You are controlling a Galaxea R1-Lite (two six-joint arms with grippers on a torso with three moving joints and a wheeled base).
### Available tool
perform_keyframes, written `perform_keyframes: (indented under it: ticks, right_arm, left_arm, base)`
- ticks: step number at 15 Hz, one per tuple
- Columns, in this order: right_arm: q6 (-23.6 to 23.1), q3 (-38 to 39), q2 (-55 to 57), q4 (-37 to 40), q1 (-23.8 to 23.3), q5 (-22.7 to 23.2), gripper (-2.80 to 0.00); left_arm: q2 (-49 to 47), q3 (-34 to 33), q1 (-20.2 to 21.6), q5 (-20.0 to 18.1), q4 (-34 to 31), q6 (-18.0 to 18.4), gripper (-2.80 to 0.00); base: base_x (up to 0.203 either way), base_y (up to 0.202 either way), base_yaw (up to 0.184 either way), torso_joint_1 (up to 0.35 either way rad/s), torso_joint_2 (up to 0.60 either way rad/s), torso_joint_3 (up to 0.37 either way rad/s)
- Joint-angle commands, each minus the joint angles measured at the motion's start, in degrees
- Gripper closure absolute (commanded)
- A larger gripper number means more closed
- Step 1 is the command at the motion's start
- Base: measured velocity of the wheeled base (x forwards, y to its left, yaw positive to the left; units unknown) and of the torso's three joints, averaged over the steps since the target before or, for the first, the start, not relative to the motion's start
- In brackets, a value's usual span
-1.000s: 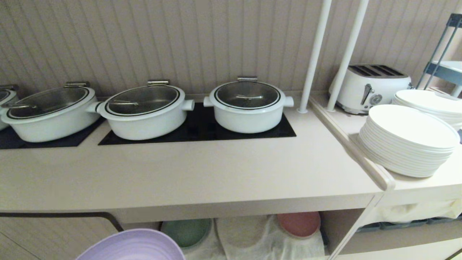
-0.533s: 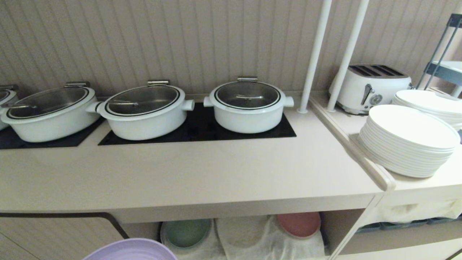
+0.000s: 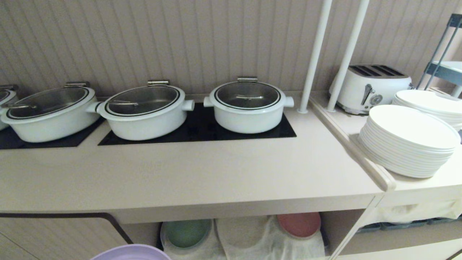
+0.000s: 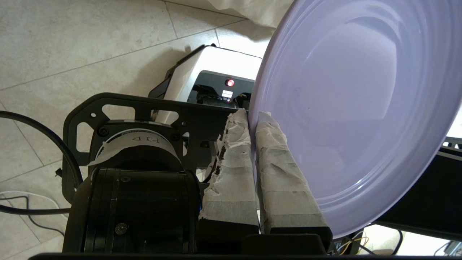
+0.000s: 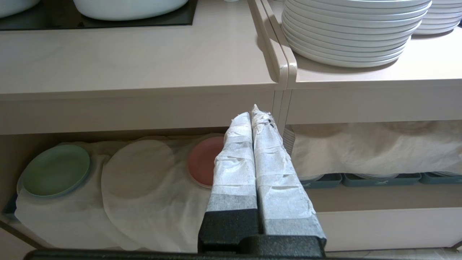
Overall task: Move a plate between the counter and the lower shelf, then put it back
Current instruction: Put the plate in the cupboard
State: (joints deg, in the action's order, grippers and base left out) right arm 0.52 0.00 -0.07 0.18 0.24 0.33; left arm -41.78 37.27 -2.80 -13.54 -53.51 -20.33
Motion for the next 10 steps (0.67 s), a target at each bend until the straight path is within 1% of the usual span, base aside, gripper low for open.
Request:
perform_keyframes:
  ticks: [1, 5, 6, 10]
  right_arm:
    - [0.04, 0.0, 0.07, -0.01, 0.02, 0.02, 0.0]
    - [0.09, 0.0, 0.07, -0.01, 0.02, 0.02, 0.0]
    - [0.09, 0.0, 0.07, -0.01, 0.02, 0.02, 0.0]
    - [0.09, 0.0, 0.07, -0.01, 0.02, 0.02, 0.0]
  left_arm:
    - [0.03, 0.0, -0.01, -0.08, -0.28, -0.14, 0.0]
    - [0.03, -0.26, -0.01, -0.08, -0.28, -0.14, 0.0]
    - [0.03, -0.26, -0.01, -0.08, -0.28, -0.14, 0.0]
    - [0.03, -0.35, -0.01, -0.08, -0.28, -0.12, 0.0]
  base:
    - [0.0, 0.0, 0.0, 0.0, 0.0, 0.0]
    - [0.0, 0.0, 0.0, 0.0, 0.0, 0.0]
    - [0.0, 0.0, 0.0, -0.068, 0.11, 0.098]
    - [0.0, 0.0, 0.0, -0.138, 0.3, 0.16]
